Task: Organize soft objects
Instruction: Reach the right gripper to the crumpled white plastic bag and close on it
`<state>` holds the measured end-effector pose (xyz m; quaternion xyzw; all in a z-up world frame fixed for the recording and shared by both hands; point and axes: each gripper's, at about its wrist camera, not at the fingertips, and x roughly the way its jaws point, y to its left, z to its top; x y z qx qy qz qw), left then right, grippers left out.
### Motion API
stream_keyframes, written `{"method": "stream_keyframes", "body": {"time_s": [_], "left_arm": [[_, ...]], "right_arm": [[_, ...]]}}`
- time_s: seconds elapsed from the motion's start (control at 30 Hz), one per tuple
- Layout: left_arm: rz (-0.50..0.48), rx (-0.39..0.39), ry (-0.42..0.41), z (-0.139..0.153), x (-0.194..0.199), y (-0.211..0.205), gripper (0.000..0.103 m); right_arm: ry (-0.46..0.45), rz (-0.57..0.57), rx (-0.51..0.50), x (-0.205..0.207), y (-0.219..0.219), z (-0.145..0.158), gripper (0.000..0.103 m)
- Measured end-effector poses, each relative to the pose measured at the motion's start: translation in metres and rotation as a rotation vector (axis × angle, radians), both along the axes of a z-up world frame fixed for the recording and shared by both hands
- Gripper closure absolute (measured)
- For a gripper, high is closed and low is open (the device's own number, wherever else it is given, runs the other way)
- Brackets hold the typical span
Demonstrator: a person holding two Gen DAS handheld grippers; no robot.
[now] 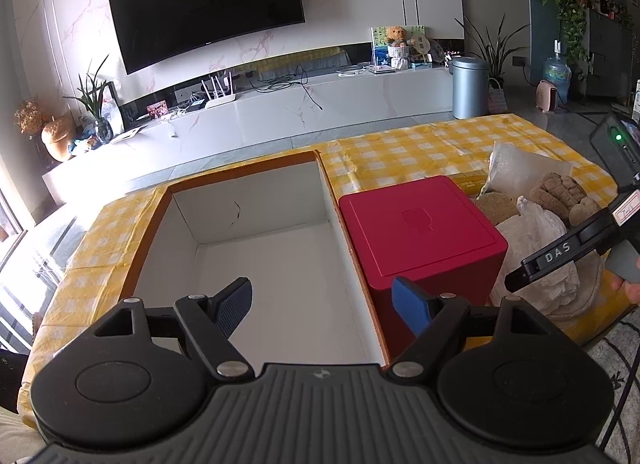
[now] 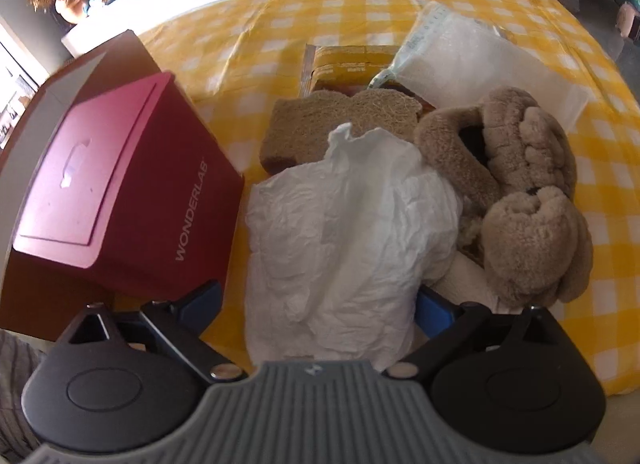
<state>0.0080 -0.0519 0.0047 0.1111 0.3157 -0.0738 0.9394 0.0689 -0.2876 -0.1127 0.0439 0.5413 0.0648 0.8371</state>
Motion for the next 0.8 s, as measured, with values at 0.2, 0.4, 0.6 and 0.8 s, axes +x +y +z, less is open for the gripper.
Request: {"method": "stream_keyframes", "body": {"time_s": [0.2,0.4,0.6,0.8], "left_arm": [[0.019,0.028,0.032,-0.004,-0.001,0.004,0.009],[0.022,0.030,0.038,-0.004,-0.004,0.012,0.009],[-0.032,-0.032,0.037,0.007,-0.008,0.018,0.009],[-0.060,-0.043,0.030,0.015,-0.009,0.015,0.009]], "right_arm": [[-0.053,-0.038,-0.268,0.000,0.049,-0.019,0.002],[-0.069,-0.001,-0.348,-0.007,0.055,-0.021,0.010],[-0.142,-0.140,-0.251,-0.021,0.031,-0.007,0.063],[-0.332,-0.260,0.057,-0.054,-0.012,0.031,0.076]]}}
